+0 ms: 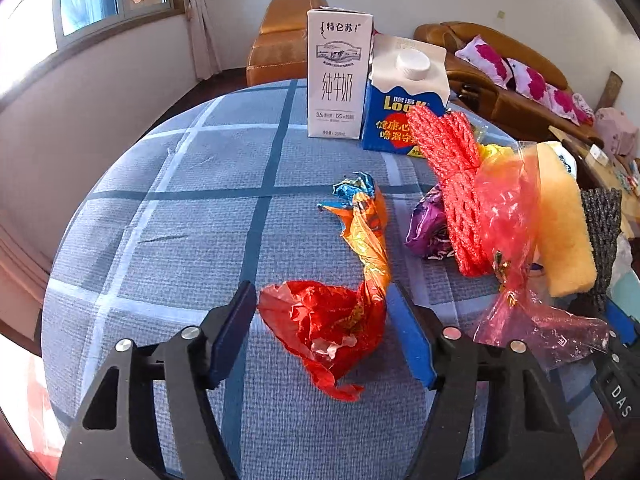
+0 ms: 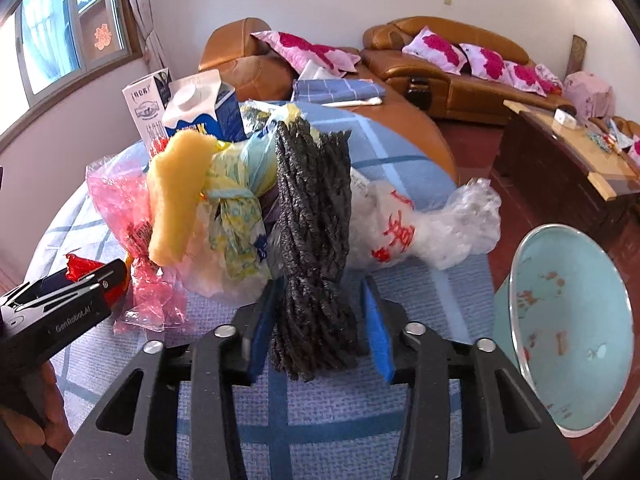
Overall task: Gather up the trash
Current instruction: 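Grasp the red candy wrapper with the left tool while the right tool grasps the black mesh net, then lift and carry the wrapper and black net toward the bucket with both tools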
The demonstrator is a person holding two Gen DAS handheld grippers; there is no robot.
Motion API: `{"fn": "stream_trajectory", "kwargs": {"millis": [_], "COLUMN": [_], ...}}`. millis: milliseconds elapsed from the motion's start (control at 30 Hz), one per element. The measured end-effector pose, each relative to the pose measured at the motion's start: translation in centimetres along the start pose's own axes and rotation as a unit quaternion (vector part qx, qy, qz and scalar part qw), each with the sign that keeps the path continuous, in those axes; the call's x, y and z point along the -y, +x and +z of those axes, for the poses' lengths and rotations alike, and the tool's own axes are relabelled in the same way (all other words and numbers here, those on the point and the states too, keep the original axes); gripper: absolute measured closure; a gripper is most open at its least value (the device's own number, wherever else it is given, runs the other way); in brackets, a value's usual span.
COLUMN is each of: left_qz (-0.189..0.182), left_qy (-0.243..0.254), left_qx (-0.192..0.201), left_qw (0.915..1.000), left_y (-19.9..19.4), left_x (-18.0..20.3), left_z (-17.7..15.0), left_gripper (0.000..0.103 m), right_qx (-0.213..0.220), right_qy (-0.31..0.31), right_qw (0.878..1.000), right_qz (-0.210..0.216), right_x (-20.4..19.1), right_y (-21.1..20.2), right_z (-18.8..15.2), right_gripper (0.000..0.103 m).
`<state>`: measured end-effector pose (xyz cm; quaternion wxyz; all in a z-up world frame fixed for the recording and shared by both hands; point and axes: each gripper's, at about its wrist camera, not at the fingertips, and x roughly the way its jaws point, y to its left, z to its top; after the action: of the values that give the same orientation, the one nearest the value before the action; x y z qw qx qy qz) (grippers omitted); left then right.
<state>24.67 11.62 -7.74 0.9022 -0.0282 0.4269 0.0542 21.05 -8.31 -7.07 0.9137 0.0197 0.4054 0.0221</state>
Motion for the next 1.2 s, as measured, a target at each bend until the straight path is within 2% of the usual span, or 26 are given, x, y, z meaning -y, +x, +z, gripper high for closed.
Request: {"fn": "stream_trajectory", "kwargs": {"millis": [67, 100, 167, 233, 367, 433, 667, 1000, 1100, 1200], "left_qz": [0.002, 0.0, -0.001, -0.002, 0.005, 0.009, 0.017, 0.014, 0.005, -0.019], "left_qy": [0.009, 0.013, 0.019, 0.025, 0.031, 0.034, 0.036, 0.033, 0.027, 0.011], "left_qx": [0.006, 0.008, 0.013, 0.018, 0.031, 0.04, 0.066, 0.084, 0.088, 0.095], "left_qw": [0.9999, 0.9999, 0.9997, 0.9995, 0.999, 0.9986, 0.997, 0.9959, 0.9958, 0.9952], "left_y": [-0.1, -0.1, -0.3, -0.6, -1.4, -2.1, -4.4, -6.9, -7.7, -9.0], "left_x": [0.3, 0.5, 0.7, 1.0, 1.1, 1.1, 0.9, 1.2, 0.9, 0.2], "left_z": [0.0, 0.1, 0.0, 0.0, -0.2, -0.3, -0.2, -0.5, -0.7, -1.2], "left_gripper": [0.05, 0.053, 0.066, 0.073, 0.08, 0.088, 0.088, 0.089, 0.089, 0.089], "right_qx": [-0.001, 0.0, 0.004, 0.011, 0.025, 0.033, 0.043, 0.067, 0.073, 0.079], "right_qy": [0.001, -0.001, -0.004, -0.009, -0.016, -0.019, -0.016, -0.017, -0.015, -0.014], "right_qw": [1.0, 1.0, 1.0, 1.0, 0.999, 0.999, 0.999, 0.998, 0.997, 0.997], "right_qz": [0.005, 0.008, 0.01, 0.014, 0.015, 0.014, 0.015, 0.01, 0.011, 0.011], "right_x": [-0.1, -0.1, -0.2, -0.5, -0.8, -0.9, -0.7, -0.4, -0.3, -0.3], "right_y": [0.1, 0.0, -0.3, -0.8, -2.1, -2.8, -4.2, -6.7, -7.5, -8.2], "right_z": [0.0, 0.0, 0.0, -0.1, -0.2, -0.2, -0.5, -1.1, -1.3, -1.5], "right_gripper": [0.076, 0.076, 0.078, 0.079, 0.079, 0.079, 0.079, 0.079, 0.079, 0.079]}}
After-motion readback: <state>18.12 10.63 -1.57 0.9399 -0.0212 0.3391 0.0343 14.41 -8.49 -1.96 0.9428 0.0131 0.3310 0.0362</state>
